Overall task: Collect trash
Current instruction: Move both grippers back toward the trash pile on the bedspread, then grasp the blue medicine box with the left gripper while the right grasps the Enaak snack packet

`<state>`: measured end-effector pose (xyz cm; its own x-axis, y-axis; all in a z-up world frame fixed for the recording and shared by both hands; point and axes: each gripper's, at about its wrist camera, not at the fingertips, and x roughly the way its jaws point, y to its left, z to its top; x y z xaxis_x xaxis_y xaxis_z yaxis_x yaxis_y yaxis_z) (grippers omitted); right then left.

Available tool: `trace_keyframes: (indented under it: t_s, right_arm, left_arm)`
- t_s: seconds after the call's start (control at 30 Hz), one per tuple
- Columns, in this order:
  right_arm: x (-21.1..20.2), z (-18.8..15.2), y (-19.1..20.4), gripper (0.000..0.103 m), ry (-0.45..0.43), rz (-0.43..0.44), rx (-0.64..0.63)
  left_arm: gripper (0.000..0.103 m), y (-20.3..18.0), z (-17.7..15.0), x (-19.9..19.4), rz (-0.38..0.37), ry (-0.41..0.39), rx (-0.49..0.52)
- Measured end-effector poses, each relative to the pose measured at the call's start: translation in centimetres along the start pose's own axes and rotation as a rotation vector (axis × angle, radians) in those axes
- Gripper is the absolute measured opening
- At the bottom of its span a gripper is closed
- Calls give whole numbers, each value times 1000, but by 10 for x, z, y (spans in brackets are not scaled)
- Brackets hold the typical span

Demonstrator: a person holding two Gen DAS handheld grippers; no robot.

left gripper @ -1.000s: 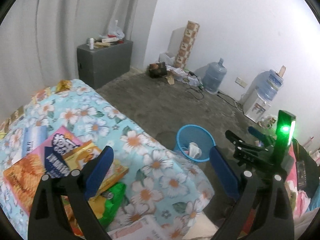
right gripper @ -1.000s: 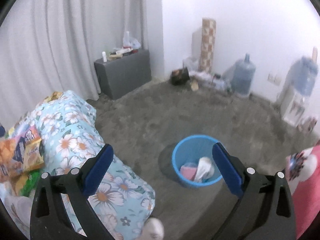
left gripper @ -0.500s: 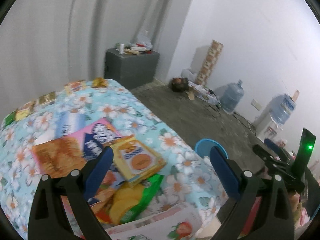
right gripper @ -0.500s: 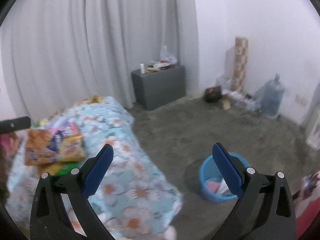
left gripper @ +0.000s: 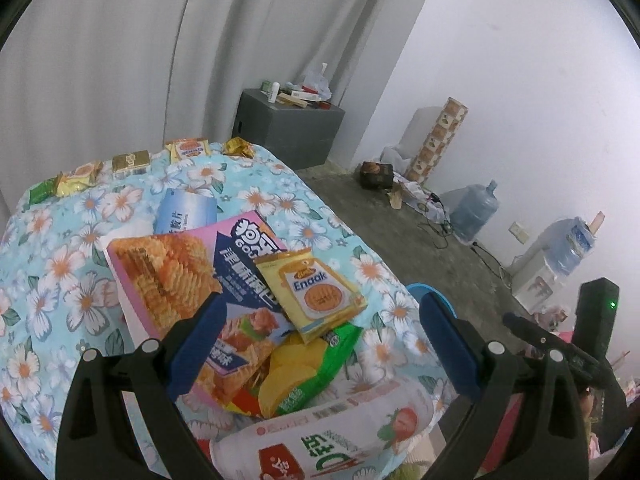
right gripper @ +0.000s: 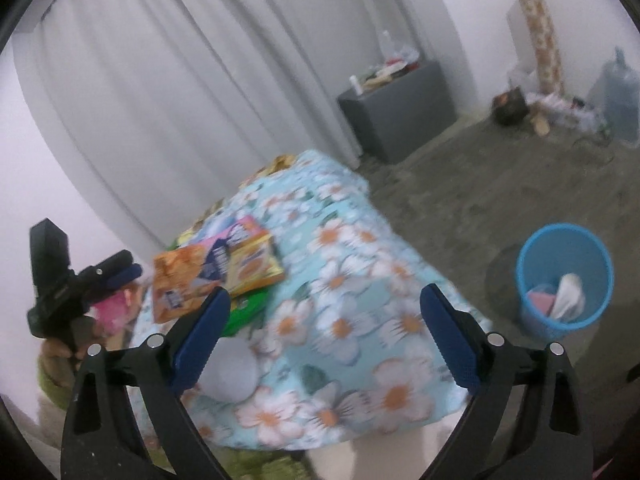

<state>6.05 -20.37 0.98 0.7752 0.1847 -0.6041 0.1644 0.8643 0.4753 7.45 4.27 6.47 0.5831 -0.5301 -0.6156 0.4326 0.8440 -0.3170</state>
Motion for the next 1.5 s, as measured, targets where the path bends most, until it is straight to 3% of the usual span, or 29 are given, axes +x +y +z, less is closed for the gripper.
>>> trace_keyframes:
  t_s: [0.33, 0.67, 1.03, 1.17, 1.5]
  right_arm:
    - [26, 7, 5, 81, 86, 110, 50]
    - [102, 28, 12, 71, 263, 237, 138]
    - [192, 36, 16, 59, 420, 227, 199]
    - [206, 34, 17, 54, 440, 227, 201]
    - [213, 34, 24, 22, 469, 249, 182]
  left_arm:
    - [95, 15, -18, -10, 0, -1, -35]
    - [95, 34, -31, -14, 29, 1, -65]
    - [95, 64, -34, -16, 61, 10, -120]
    - [95, 73, -30, -17, 72, 4, -129]
    - [95, 79, -29, -11, 75, 11, -141]
